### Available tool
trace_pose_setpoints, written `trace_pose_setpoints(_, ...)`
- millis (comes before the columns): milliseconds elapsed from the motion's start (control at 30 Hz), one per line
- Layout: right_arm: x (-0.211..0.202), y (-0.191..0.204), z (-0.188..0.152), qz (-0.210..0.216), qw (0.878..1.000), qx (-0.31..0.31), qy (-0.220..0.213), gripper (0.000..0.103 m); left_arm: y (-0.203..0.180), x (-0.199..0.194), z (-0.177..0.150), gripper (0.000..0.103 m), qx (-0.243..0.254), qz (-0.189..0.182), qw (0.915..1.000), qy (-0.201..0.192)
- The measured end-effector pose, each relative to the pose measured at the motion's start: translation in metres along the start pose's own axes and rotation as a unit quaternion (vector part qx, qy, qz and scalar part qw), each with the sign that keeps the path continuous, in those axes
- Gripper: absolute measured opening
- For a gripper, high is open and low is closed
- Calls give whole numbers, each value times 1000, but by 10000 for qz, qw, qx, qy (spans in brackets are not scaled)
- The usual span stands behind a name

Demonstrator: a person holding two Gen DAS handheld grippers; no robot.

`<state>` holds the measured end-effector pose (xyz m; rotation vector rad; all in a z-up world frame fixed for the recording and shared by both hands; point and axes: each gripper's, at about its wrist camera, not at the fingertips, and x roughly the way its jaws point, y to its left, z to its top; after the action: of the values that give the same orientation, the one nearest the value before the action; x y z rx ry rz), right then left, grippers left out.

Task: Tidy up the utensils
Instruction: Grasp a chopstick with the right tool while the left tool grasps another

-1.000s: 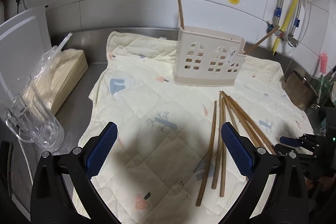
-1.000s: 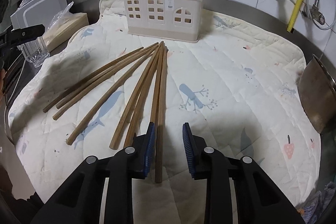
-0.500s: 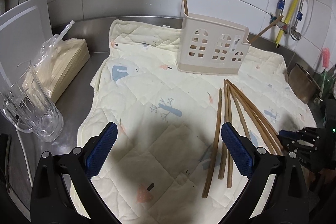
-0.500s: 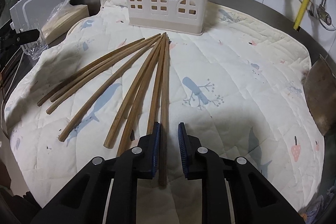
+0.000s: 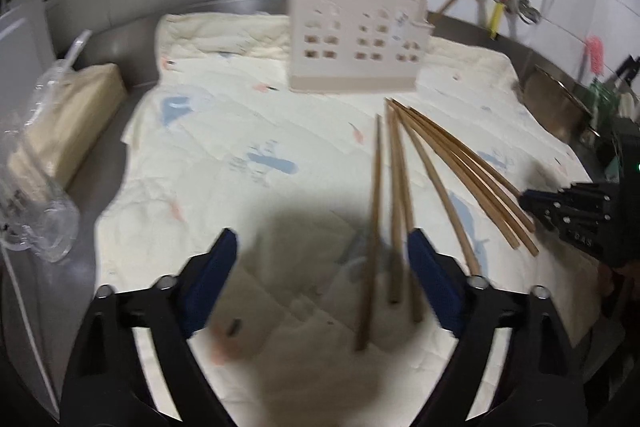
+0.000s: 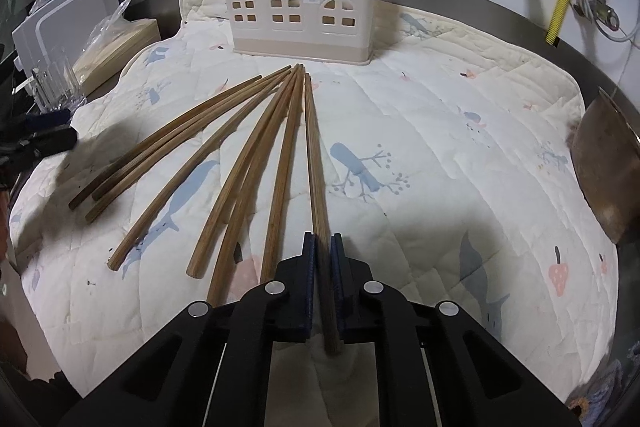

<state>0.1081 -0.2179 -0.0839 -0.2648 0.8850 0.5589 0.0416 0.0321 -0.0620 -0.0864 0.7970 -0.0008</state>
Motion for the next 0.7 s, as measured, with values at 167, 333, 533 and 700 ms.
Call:
trace_pose_setpoints(167,0,0,-2,17,10000,40,-7,8,-15,15,-6,49,177,-241,9993,224)
trace_pose_setpoints(333,0,-1,-3,30,10000,79,-32,8,-19,27,-10,29,169,-371,9983,405)
trace_pose_setpoints(533,0,-1,-3,27,9999,95,-43,8,-19,34,-12,22,136,-414,9978,502)
trace_pose_setpoints(700,0,-1,-3,24,9999,91,-42,8,-19,35,-12,17,153,-435,9977,488)
